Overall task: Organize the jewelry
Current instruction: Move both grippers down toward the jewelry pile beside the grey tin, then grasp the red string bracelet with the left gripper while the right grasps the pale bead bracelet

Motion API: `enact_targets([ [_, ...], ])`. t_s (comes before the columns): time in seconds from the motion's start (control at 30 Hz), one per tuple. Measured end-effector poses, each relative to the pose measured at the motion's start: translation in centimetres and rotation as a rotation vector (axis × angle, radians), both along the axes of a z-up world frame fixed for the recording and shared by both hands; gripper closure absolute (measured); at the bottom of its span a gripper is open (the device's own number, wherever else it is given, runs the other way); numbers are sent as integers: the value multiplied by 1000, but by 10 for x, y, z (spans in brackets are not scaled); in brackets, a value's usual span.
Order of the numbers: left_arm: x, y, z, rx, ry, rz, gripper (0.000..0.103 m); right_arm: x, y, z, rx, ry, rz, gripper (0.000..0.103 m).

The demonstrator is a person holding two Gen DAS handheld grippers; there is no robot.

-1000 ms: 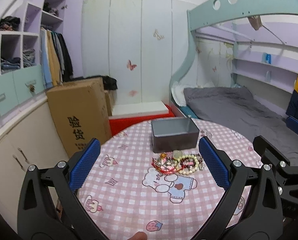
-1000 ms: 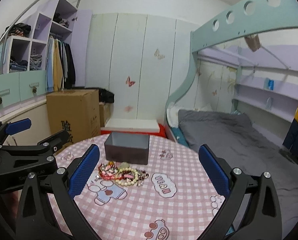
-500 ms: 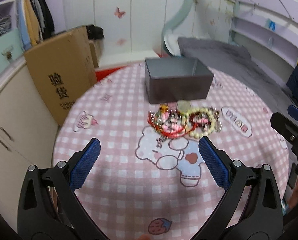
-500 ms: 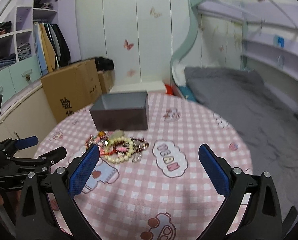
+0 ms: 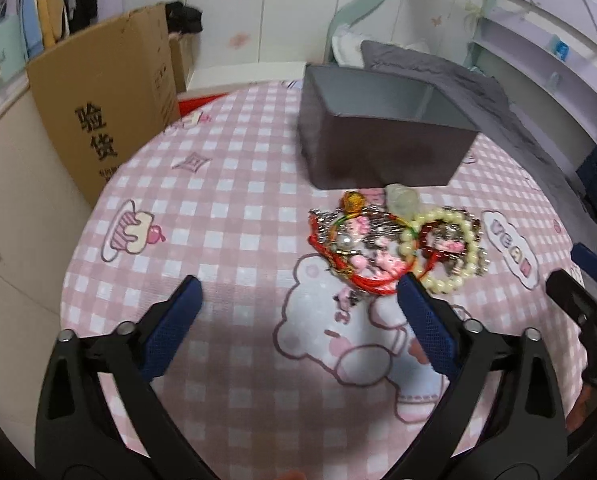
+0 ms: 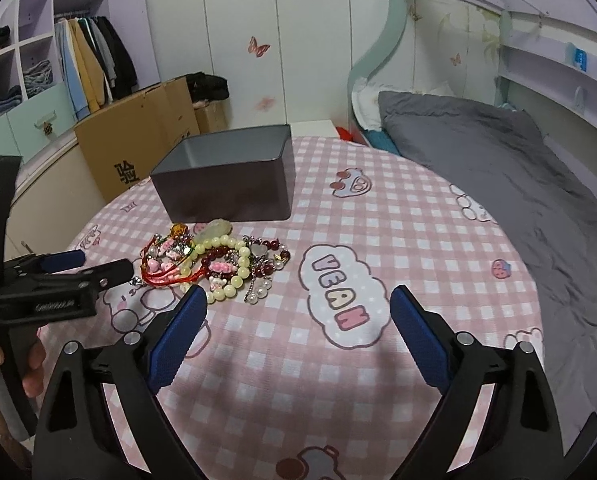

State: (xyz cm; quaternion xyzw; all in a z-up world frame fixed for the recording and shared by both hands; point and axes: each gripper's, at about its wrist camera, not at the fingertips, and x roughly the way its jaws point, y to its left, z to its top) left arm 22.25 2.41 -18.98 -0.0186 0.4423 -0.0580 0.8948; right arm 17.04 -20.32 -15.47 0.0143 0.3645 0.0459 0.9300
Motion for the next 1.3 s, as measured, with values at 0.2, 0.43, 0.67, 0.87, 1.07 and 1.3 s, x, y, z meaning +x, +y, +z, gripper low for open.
enact_targets([
  [0.2, 14, -4, -12, 17, 35, -3, 21, 8, 4, -5, -10, 17, 12, 14],
  [0.43, 23, 1, -14, 59, 31, 25, 48, 9, 5, -7, -9, 23, 16, 14],
  [0.67, 25, 6, -13, 68, 12, -21, 69, 11, 10, -8, -9, 31, 25, 14],
  [0.87, 22, 10, -12, 0, 1, -50, 98, 13, 13, -9, -10, 31, 37, 15],
  [1.07, 13, 27, -9, -94, -1, -47, 99, 25, 16, -7, 6, 46, 75, 42],
  [1.3, -1, 47, -5, -150, -14, -21, 99, 41, 27, -15, 3, 79, 125, 65],
])
